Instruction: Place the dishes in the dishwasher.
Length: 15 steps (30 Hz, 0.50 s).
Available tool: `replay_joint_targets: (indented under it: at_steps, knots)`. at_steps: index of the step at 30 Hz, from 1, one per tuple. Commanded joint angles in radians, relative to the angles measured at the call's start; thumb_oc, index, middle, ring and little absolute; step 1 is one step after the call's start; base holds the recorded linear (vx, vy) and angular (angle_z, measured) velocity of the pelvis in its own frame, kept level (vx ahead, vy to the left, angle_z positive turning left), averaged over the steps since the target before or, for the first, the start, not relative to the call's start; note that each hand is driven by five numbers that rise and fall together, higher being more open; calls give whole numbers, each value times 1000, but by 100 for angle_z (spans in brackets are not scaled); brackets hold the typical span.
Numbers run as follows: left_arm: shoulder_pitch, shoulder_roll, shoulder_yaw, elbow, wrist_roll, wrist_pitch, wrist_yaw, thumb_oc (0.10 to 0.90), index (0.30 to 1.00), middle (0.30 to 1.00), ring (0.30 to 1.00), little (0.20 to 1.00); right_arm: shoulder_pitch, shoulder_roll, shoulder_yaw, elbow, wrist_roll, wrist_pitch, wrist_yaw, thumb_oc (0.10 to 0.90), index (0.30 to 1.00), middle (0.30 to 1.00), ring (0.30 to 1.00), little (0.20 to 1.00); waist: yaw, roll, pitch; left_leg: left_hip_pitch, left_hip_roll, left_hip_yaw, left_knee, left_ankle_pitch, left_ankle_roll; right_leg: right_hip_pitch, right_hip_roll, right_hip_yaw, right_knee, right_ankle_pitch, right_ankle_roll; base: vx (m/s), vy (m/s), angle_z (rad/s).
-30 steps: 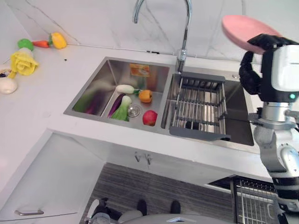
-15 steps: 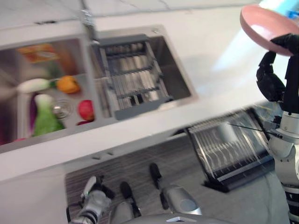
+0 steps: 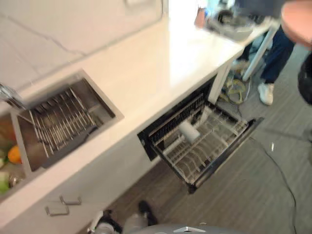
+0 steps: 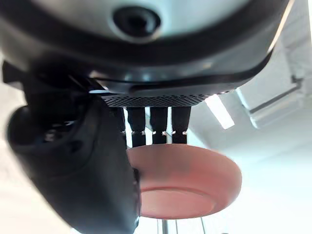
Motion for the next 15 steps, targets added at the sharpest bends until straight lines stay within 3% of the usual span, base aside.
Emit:
replay_joint_targets:
  at_steps: [1,9,15]
  knots:
    - [-90,19,22,-10,12,-30,3,800,900,900,900,900,-172,-19,-24,-93,-41,-33,-29,400,300,300,300,300,24,-84,51,92,63,-11,26,-111,-167,137,23,-15,-294,165,-14,23,-47,-18]
    - [-90,0,-3,-9,26,-26,-2,800,900,900,900,900,-88,99,94,-41,-20,-68,30,400,300,300,300,300,11,-56,59,106,63,-31,3,-99,-174,151,37,-24,-295,145,-29,29,-19,2]
    - [-88,-3,-10,-6,30,-22,1,800,900,900,900,900,-55,149,192,23,-3,-81,75,400,300,300,300,300,19,-50,64,104,55,-53,2,-102,-173,167,34,-38,-295,139,-33,18,3,16]
